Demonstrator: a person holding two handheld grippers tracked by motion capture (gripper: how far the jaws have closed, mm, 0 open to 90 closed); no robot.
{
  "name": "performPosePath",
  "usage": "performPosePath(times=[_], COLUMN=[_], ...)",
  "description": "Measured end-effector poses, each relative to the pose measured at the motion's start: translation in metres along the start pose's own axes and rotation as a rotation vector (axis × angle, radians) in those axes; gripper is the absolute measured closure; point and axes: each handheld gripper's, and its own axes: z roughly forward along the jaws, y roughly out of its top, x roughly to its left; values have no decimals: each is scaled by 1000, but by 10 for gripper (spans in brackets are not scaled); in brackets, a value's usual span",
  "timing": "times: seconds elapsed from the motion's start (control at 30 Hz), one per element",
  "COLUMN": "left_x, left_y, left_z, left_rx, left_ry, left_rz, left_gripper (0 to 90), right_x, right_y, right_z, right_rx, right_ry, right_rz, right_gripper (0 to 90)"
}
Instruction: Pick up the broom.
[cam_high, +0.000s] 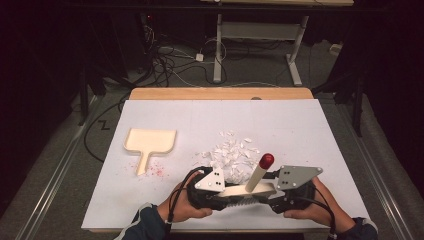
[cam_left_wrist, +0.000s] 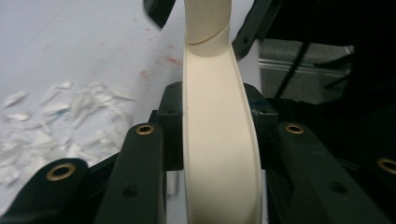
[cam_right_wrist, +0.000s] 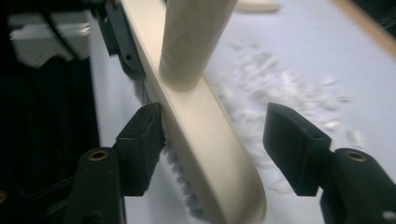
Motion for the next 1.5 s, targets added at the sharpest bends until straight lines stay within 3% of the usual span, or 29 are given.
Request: performPosePath(times=[0.07,0.13,0.23,0.33,0.37,0.4,0.43,0.47,0.57,0.6,0.63,0.7,0.73,0.77,0.83,0.87,0.97,1.03,1.07,1.1,1.2,1.27,1.3,1.4,1.43,1.5], left_x=[-3,-4,-2,-1,-2,-2,-1,-1,4,4,4,4,4,2,1,1,0,0,0,-2,-4,-4,-6,-7,-8,-10], left_y=[0,1,-1,-2,-1,-1,0,0,-4,-4,-7,-12,-12,-18,-28,-28,-56,-67,-67,-80,-97,-104,-115,-126,-137,-144], left_z=[1,3,2,1,1,1,1,1,-9,-9,-16,-26,-26,-37,-46,-46,-61,-66,-66,-74,-89,-94,-100,-103,-103,-103], left_rx=[5,13,12,-1,18,18,18,18,-9,-9,-28,-57,-57,-77,-73,-73,-26,-1,-1,16,-9,-13,-18,-14,-9,15], left_ry=[-28,-41,-39,-43,-10,-10,34,34,149,149,206,261,261,320,393,393,531,573,573,660,714,721,732,735,733,727], left_rz=[15,26,20,19,38,38,24,24,-24,-24,-42,-54,-54,-61,-47,-47,-43,-61,-61,-84,-132,-155,-184,-197,-229,-247], left_gripper=[644,643,641,625,606,575,521,508,398,333,294,266,238,235,207,200,191,191,191,191,191,191,192,195,195,197], right_x=[4,7,8,8,9,9,10,11,8,7,5,1,1,-4,-8,-8,-14,-19,-19,-23,-29,-30,-33,-37,-38,-41], right_y=[-1,-3,-5,-5,-5,-5,-5,-4,-4,-5,-5,-6,-6,-7,-7,-7,-8,-8,-8,-9,-11,-12,-14,-16,-17,-18], right_z=[10,19,23,24,24,24,24,24,21,20,18,14,14,8,3,3,-6,-10,-10,-14,-16,-16,-16,-17,-18,-19], right_rx=[40,73,43,24,24,24,29,32,36,37,36,25,25,10,-1,-1,4,-13,-13,-23,-22,-19,-7,4,7,1], right_ry=[54,72,144,170,168,168,155,139,96,78,61,41,41,6,-31,-31,-98,-114,-114,-146,-186,-192,-221,-265,-274,-287], right_rz=[-30,-61,-63,-55,-65,-65,-67,-72,-55,-48,-39,-19,-19,5,16,16,56,83,83,106,145,150,177,199,210,220], right_gripper=[372,426,583,623,643,643,680,680,681,681,681,681,681,681,682,682,681,681,681,681,681,682,681,681,681,681])
